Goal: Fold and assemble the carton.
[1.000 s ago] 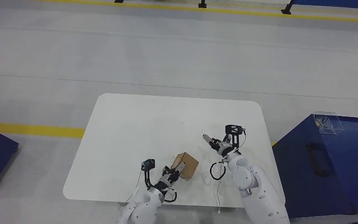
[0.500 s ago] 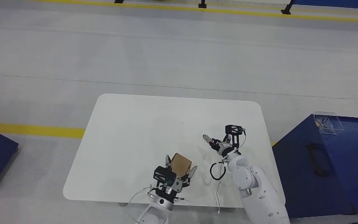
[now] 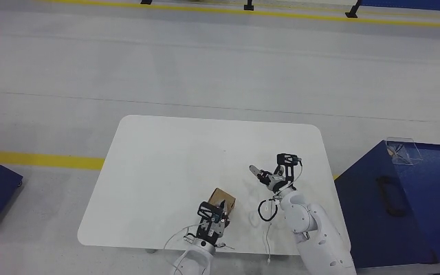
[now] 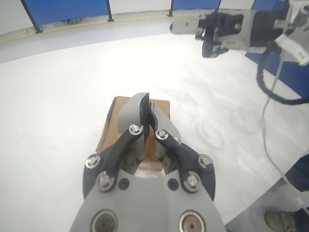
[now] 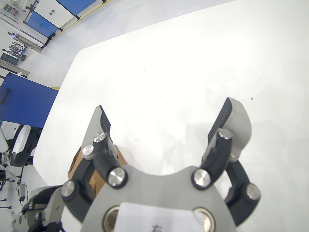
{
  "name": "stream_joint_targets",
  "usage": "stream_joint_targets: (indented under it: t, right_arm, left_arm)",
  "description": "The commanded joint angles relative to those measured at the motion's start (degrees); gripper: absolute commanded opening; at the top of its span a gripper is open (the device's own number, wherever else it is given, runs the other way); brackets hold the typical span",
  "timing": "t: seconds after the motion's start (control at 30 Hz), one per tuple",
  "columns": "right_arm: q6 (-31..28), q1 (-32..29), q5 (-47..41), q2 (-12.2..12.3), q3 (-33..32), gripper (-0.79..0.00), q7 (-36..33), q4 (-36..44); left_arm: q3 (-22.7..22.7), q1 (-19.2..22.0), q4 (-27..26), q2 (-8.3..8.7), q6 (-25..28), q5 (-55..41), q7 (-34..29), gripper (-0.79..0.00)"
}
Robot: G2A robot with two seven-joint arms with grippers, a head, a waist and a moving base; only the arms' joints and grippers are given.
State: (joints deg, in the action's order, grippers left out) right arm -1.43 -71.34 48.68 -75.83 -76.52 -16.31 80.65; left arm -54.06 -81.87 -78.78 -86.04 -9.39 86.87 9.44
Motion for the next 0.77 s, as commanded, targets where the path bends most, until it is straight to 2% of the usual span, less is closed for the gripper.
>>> stream_joint_targets:
  t: [0.0,0.13,0.3,0.47,0.63,0.73]
  right_arm:
    - [0.0,0.0,0.0,0.0,0.0,0.0,0.0,0.0]
    - [0.0,0.0,0.0,0.0,0.0,0.0,0.0,0.0]
    - [0.0,0.0,0.0,0.0,0.0,0.0,0.0,0.0]
    - [0.0,0.0,0.0,0.0,0.0,0.0,0.0,0.0]
    - [0.0,0.0,0.0,0.0,0.0,0.0,0.0,0.0]
    - [0.0,0.0,0.0,0.0,0.0,0.0,0.0,0.0]
  left_arm:
    - [-0.1,0.2,-0.6,-0.06,-0.3,-0.3,0.4,-0.785]
    - [-0.3,-0.9,-2.2,-0.1,0.1,-1.9,6.6,-0.785]
    - [-0.3,0.0,0.3,-0.2,-0.7,-1.4,1.9,-0.785]
    - [-0.4,-0.7,-1.4,-0.34,-0.1,-3.4,8.6,-0.785]
    - [-0.7,-0.1,1.2,-0.28,-0.7,-2.4,3.0,-0.785]
    - [-0.8,-0.2,-0.1,-0.37,-0.7,-3.2,6.2,-0.785]
